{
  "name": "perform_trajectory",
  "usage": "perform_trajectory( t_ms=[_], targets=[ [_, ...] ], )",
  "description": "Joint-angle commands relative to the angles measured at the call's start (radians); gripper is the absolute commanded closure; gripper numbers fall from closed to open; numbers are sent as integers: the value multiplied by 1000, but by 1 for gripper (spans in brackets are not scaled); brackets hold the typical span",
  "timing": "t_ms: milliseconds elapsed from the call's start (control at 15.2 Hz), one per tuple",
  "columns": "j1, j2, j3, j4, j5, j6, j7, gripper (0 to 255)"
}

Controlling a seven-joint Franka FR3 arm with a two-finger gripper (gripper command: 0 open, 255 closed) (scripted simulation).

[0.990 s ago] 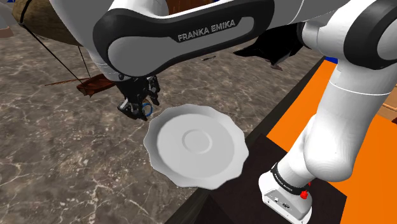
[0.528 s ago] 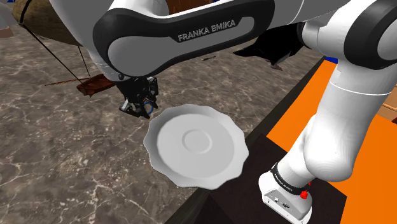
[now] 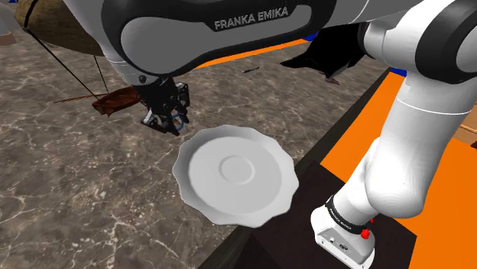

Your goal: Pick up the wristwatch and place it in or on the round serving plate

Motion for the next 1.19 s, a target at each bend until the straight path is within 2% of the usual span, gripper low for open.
perform_trajectory(
  t_ms=[0, 726, 1122],
  targets=[
    [0, -7, 1, 20, 3, -24, -9, 255],
    [18, 1, 5, 174, -2, -169, -37, 255],
    [-28, -274, 18, -135, 143, -83, -53, 255]
  ],
)
